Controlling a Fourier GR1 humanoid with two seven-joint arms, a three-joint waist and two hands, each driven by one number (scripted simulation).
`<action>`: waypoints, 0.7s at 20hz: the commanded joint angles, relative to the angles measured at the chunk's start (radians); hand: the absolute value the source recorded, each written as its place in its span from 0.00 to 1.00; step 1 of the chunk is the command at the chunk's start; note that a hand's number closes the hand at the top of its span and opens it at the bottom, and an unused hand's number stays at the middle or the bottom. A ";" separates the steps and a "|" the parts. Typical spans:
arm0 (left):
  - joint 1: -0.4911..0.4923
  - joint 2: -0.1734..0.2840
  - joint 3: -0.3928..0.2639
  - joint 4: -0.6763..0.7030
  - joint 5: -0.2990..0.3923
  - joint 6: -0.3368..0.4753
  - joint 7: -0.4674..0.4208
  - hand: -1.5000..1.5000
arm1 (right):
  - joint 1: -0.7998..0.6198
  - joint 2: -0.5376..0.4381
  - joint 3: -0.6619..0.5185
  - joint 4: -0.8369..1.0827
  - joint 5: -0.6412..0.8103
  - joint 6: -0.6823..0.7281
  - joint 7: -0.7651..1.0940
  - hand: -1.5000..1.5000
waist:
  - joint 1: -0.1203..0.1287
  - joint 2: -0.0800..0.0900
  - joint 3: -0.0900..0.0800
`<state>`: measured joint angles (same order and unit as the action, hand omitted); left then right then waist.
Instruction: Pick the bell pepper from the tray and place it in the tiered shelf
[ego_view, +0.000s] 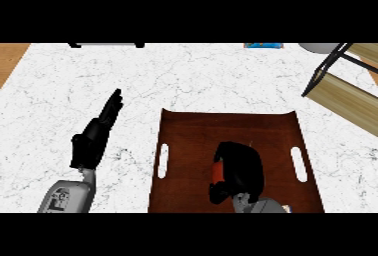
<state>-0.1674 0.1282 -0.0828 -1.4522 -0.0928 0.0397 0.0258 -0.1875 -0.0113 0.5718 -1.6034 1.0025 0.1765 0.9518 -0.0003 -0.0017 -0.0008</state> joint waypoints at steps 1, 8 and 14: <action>0.050 -0.021 -0.016 -0.073 -0.030 0.011 0.029 0.50 | -0.030 0.011 0.009 0.027 0.004 -0.039 -0.001 1.00 | 0.003 0.001 0.001; 0.000 -0.010 -0.015 -0.024 -0.018 -0.009 0.007 0.50 | -0.233 0.011 -0.337 0.151 0.001 -0.206 0.236 1.00 | 0.024 0.009 0.001; -0.016 -0.003 0.011 0.011 0.001 -0.024 -0.015 0.50 | -0.404 0.011 -0.411 0.146 0.027 -0.438 0.238 1.00 | 0.023 0.008 0.001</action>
<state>-0.1701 0.1179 -0.0867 -1.4572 -0.1018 0.0256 0.0279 -0.4885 -0.0059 0.2305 -1.4557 1.0176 -0.0876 1.0785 0.0221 0.0052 0.0004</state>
